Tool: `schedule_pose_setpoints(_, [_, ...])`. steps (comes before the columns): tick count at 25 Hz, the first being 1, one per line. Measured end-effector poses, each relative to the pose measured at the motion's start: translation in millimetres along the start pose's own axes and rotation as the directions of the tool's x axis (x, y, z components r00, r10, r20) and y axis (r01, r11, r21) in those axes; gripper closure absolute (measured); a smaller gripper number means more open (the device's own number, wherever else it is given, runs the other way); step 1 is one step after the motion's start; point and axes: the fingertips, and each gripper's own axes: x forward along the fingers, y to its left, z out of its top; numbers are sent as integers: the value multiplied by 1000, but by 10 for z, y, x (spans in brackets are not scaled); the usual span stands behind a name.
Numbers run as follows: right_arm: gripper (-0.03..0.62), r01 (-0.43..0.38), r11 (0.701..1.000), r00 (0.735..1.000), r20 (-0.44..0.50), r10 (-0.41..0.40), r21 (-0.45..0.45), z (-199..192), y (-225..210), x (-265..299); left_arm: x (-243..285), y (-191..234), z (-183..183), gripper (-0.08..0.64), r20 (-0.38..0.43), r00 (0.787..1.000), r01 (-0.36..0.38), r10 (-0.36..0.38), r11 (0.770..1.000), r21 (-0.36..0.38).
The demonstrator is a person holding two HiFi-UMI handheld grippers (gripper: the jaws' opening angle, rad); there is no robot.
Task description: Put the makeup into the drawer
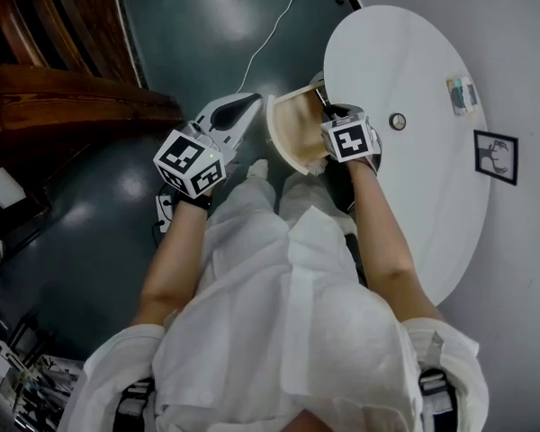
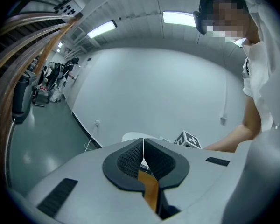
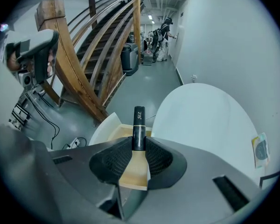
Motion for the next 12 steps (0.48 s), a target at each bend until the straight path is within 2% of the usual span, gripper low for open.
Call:
schedule_pose_setpoints(5, [508, -4, 1000, 1000, -15, 5, 25, -2, 152, 87, -107, 56, -47, 541, -9, 1000, -8, 8, 1000, -7])
schedule_pose_setpoints(9, [508, -43, 997, 998, -48, 46, 67, -129, 301, 225, -151, 91, -112, 541, -19, 1000, -17, 17, 1000, -15])
schedule_pose_setpoints(12, [508, -59, 996, 997, -45, 62, 60, -149, 373, 334, -158, 110, -155, 541, -27, 999, -20, 19, 1000, -21])
